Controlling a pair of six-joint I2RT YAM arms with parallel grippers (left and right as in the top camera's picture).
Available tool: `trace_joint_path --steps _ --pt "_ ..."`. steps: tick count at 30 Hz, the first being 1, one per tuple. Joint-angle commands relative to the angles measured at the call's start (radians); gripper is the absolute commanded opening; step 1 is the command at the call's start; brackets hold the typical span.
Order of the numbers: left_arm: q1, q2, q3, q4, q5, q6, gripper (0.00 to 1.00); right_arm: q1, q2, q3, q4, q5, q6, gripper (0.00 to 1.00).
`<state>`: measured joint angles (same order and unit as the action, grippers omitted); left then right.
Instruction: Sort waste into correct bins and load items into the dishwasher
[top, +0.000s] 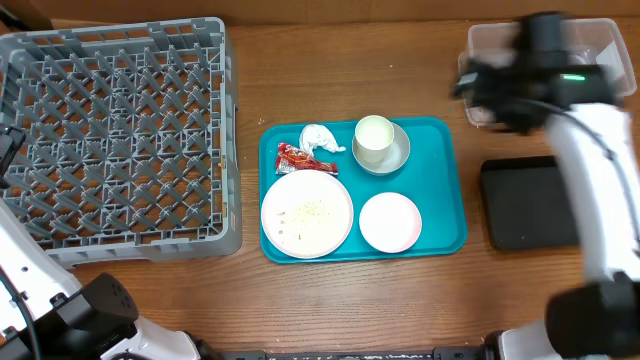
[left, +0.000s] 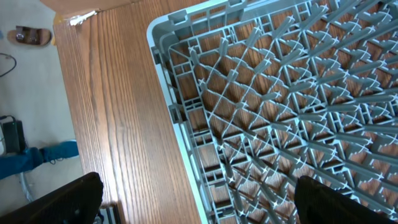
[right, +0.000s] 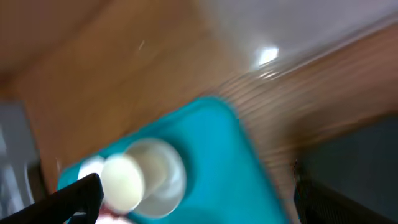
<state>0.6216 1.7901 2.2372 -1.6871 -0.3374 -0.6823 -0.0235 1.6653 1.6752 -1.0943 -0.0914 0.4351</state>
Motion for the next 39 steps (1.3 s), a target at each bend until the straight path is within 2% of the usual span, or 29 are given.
trace_joint_path --steps 1,5,11,19,23,25,27,29,30,31,36,37,39 --pt "-0.002 0.009 0.003 -0.002 -0.016 -0.021 1.0 -0.141 -0.051 0.027 -0.032 0.012 0.01 1.0" --pt "-0.002 0.009 0.003 -0.002 -0.016 -0.021 1.0 -0.299 -0.048 0.027 -0.067 0.012 0.01 1.0" --pt "-0.002 0.009 0.003 -0.002 -0.016 -0.021 1.0 -0.41 -0.048 0.027 -0.067 0.012 0.01 1.0" --pt "-0.002 0.009 0.003 0.001 -0.016 -0.021 1.0 -0.428 -0.048 0.027 -0.067 0.012 0.01 1.0" --pt "-0.002 0.009 0.003 0.051 0.021 -0.022 1.0 -0.428 -0.048 0.027 -0.067 0.012 0.01 1.0" --pt "-0.002 0.009 0.003 0.1 0.123 -0.054 1.0 -0.428 -0.048 0.027 -0.067 0.012 0.01 1.0" --pt "-0.002 0.009 0.003 0.109 0.348 -0.077 1.0 -0.428 -0.048 0.027 -0.067 0.012 0.01 1.0" --pt "-0.002 0.009 0.003 0.019 0.603 -0.017 1.0 -0.428 -0.048 0.027 -0.067 0.012 0.01 1.0" --pt "-0.002 0.009 0.002 -0.003 0.672 -0.014 1.0 -0.428 -0.048 0.027 -0.067 0.012 0.01 1.0" --pt "-0.005 0.009 0.002 -0.003 0.73 0.018 1.0 -0.428 -0.048 0.027 -0.067 0.012 0.01 1.0" --pt "-0.109 0.009 -0.014 -0.003 1.12 0.393 1.0 -0.428 -0.048 0.027 -0.067 0.012 0.01 1.0" --pt "-0.16 0.009 -0.022 -0.003 1.158 0.448 1.0 -0.428 -0.048 0.027 -0.067 0.012 0.01 1.0" --pt "-0.27 0.009 -0.042 -0.003 1.149 0.481 1.0 -0.428 -0.048 0.027 -0.067 0.012 0.01 1.0"
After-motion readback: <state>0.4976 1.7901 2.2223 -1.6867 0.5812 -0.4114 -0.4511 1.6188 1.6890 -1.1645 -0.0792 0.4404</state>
